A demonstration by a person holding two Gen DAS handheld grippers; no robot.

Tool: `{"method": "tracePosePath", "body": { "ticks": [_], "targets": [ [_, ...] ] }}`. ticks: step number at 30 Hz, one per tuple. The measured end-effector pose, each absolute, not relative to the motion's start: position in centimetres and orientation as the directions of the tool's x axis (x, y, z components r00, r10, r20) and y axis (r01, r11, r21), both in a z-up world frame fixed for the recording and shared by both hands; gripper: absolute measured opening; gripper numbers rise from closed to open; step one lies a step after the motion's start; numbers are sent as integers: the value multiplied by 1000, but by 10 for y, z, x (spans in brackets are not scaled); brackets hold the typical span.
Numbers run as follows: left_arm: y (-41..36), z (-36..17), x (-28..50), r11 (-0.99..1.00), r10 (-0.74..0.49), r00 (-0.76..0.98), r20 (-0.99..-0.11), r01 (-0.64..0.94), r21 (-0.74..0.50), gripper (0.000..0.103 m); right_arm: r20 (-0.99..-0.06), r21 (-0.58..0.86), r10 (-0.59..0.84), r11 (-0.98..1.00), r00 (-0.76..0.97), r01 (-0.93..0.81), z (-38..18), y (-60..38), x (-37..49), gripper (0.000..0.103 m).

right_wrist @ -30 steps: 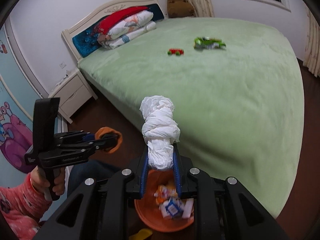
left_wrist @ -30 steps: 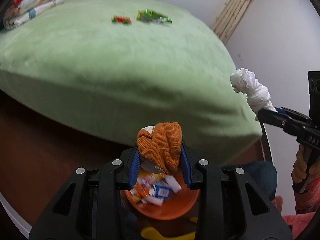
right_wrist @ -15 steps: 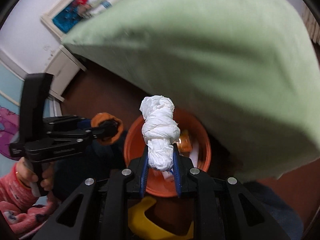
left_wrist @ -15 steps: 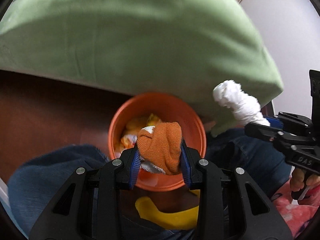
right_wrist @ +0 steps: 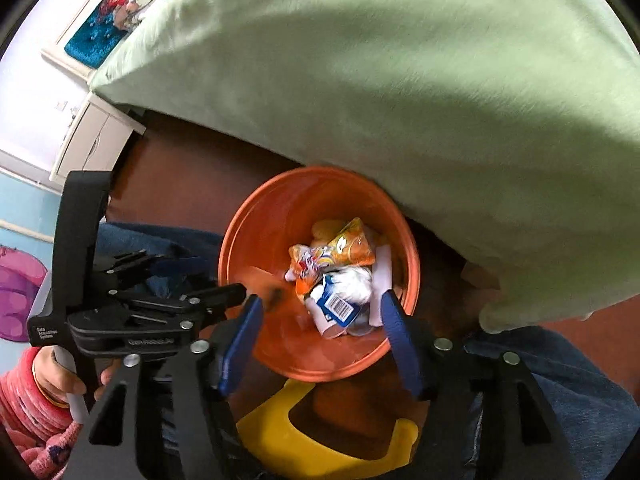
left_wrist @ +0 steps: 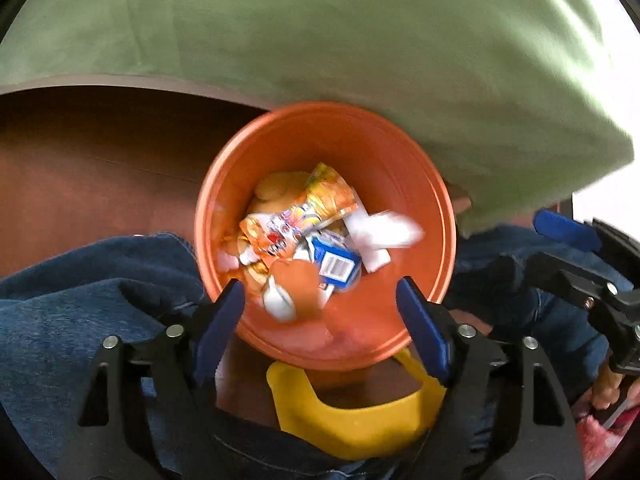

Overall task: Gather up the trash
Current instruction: 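Carry both items over the orange bucket and open both grippers to drop them, then move the left gripper to the bed and grasp the red toy car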

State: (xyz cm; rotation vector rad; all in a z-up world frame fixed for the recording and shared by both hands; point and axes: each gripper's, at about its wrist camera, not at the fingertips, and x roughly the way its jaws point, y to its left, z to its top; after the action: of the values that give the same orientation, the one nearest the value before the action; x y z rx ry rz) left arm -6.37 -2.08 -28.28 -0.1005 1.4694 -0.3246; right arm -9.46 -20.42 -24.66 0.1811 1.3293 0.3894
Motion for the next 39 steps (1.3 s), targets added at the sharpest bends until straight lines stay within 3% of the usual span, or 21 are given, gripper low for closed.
{"method": "tracePosePath", "body": {
  "ticks": [10,27,33,39],
  "targets": [
    [-8,-252,-58,966,-245,157,-957,126,-227,77,-884,373,401,915,241,-153,-229,-213,-95,71],
    [-9,-221,-51,963,-254,243,-936,151,-222,77,-858,385,419,908,298,-168,-201,-214,-93,72],
    [7,-172,-30,955,-294,348,-890,141,-260,77,-829,400,445,895,339,-197,-183,-212,-94,75],
    [31,-106,37,941,-327,482,-813,87,-327,77,-798,399,475,878,372,-265,-165,-202,-96,75]
  ]
}}
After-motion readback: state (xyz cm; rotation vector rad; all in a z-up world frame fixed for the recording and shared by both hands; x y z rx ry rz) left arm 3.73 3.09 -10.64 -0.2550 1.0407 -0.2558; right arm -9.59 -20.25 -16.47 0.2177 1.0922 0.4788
